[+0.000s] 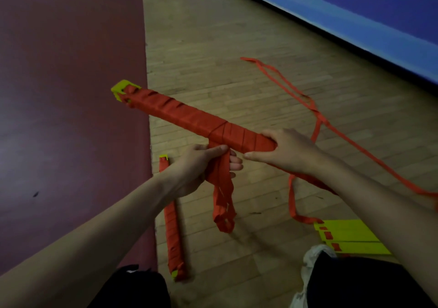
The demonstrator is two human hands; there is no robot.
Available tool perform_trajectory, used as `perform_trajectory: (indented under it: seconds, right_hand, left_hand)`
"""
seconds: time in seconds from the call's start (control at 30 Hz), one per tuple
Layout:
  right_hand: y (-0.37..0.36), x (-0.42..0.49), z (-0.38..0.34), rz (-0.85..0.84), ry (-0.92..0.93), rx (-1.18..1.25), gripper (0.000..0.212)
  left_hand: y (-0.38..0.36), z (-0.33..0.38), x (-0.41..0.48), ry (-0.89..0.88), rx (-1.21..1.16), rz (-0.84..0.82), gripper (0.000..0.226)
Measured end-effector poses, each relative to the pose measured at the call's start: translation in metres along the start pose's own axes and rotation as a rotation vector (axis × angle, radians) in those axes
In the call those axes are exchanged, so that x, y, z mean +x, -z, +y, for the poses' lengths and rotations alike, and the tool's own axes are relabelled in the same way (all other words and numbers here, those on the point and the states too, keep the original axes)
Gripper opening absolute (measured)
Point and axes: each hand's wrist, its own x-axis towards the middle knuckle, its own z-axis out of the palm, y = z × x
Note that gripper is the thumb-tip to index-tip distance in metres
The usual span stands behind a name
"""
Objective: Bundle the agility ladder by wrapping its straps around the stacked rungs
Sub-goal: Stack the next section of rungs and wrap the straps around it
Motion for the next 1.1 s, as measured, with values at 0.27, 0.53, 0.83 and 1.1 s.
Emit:
perform_trajectory:
  seconds: [0.27,0.53,0.83,1.1]
  right_hand:
    - [-0.006,-0.007,-0.013,0.177,0.107,-0.259,0.049]
    - [-0.022,-0.005,-0.010,0.489,0.315,-0.437,0.053]
    - [-0.028,-0.008,-0.012,0.641,0.482,-0.437,0.052]
    - [0.003,-0.009,-0.016,-0.026,0.163,0.029,0.045]
  left_hand:
    - [0.002,-0.006,0.004,-0.004,-0.069,0.023,0.026]
    - [0.002,0.001,0.000,-0.003,-0.004,0.029,0.031]
    - [0.003,-0.001,0.000,-0.032,0.040,0.109,0.069]
    - [0.016,-0.002,-0.005,-0.112,0.032,0.024,0.041]
